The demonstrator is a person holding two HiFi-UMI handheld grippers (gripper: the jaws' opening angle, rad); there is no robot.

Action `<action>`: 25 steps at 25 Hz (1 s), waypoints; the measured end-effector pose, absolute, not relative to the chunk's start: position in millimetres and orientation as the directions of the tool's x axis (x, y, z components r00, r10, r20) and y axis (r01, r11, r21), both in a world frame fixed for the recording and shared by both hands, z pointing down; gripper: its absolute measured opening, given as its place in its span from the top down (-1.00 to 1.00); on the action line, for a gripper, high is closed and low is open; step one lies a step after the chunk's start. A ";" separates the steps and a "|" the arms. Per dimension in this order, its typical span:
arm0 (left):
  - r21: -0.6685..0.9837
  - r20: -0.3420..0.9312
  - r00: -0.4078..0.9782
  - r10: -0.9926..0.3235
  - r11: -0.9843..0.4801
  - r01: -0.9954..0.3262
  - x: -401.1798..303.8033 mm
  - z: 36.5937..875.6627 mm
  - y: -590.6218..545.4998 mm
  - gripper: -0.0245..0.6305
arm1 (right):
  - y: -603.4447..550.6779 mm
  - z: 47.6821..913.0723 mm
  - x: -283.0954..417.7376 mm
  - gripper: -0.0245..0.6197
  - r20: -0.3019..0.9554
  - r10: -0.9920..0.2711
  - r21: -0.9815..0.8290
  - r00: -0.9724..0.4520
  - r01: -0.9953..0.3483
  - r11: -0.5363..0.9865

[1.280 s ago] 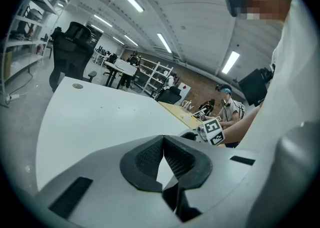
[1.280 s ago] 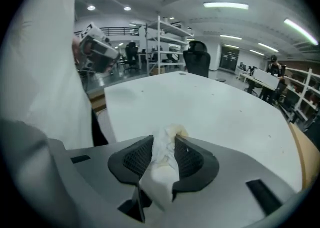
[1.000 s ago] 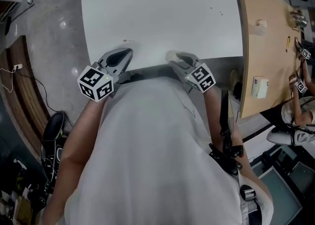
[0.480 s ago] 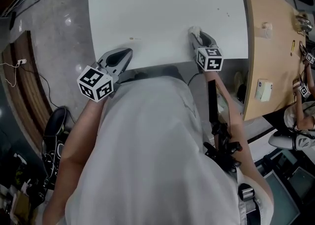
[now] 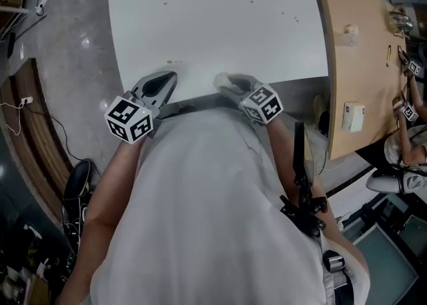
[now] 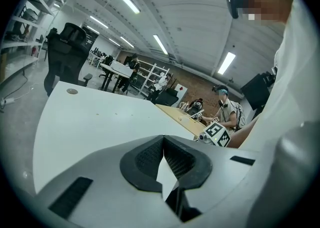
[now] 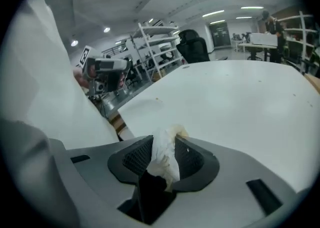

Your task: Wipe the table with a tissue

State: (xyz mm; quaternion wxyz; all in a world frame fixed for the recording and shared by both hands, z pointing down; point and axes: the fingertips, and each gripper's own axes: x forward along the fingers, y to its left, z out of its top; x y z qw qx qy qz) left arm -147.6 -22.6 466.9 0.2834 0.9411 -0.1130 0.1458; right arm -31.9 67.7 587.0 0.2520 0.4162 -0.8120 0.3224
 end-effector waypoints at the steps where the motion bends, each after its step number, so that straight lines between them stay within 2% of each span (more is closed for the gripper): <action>1: 0.499 0.335 0.933 -0.130 -0.816 -0.293 -146.5 465.2 -23.4 0.91 | 64.9 582.7 -16.5 0.51 0.659 -0.558 -0.328 -0.505 -0.860 0.390; 4: 0.495 0.330 0.934 -0.135 -0.818 -0.293 -148.5 463.3 -25.6 0.91 | 61.7 579.4 63.3 0.51 0.650 -0.705 -0.316 -0.284 -0.945 0.089; 6: 0.494 0.336 0.932 -0.139 -0.816 -0.300 -153.9 466.1 -25.8 0.91 | 69.1 586.0 96.8 0.51 0.679 -0.711 -0.266 -0.184 -0.964 -0.004; 8: 0.495 0.342 0.929 -0.145 -0.812 -0.309 -159.6 469.7 -25.7 0.91 | 75.9 590.5 87.8 0.51 0.687 -0.691 -0.235 -0.224 -0.969 0.080; 12: 0.496 0.343 0.923 -0.173 -0.802 -0.334 -169.9 472.4 -28.5 0.91 | 82.9 592.5 -4.6 0.51 0.657 -0.592 -0.260 -0.467 -0.877 0.403; 14: 0.495 0.337 0.922 -0.190 -0.797 -0.345 -172.6 470.8 -30.7 0.91 | 77.4 592.8 -41.6 0.51 0.647 -0.546 -0.270 -0.532 -0.830 0.489; 20: 0.488 0.331 0.908 -0.256 -0.777 -0.398 -195.5 467.7 -33.5 0.91 | 18.4 563.4 -77.4 0.51 0.531 -0.561 -0.403 -0.635 -0.772 0.492; 25: 0.488 0.335 0.878 -0.341 -0.734 -0.472 -225.1 468.9 -33.2 0.91 | -17.9 571.0 -90.5 0.51 0.627 -0.494 -0.290 -0.603 -0.768 0.570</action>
